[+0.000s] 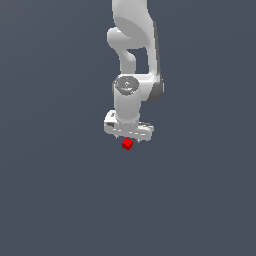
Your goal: Pick up the red cube and move it to a goal position.
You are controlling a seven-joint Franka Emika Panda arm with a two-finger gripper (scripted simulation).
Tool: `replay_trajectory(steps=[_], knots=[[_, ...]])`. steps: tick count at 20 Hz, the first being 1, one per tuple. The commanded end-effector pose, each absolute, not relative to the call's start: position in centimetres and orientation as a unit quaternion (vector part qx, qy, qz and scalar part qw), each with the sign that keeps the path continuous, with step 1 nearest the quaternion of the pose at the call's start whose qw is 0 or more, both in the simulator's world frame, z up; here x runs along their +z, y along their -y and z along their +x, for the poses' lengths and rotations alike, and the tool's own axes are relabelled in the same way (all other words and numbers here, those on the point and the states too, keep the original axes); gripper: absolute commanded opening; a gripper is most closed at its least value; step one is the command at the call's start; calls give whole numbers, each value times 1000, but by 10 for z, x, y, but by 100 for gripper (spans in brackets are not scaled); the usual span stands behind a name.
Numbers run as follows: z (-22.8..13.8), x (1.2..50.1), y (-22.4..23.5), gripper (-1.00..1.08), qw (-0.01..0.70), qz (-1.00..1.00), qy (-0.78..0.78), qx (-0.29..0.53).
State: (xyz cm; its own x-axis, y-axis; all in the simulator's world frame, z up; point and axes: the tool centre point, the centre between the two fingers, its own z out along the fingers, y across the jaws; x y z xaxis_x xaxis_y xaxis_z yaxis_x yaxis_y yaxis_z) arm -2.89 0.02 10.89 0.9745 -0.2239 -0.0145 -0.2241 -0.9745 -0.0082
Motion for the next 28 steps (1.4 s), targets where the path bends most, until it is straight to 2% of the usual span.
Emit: replay_trajectory(steps=[1,13,25,26,28], knots=[[-35,92,1,100,3,-989,-147,5],[-54,29,3,100,0,-963,-269,0],[-55,20,2,100,0,-958,-286,0],[-55,20,2,-100,0,-958,-286,0],[-55,20,2,-100,0,-958,-286,0]])
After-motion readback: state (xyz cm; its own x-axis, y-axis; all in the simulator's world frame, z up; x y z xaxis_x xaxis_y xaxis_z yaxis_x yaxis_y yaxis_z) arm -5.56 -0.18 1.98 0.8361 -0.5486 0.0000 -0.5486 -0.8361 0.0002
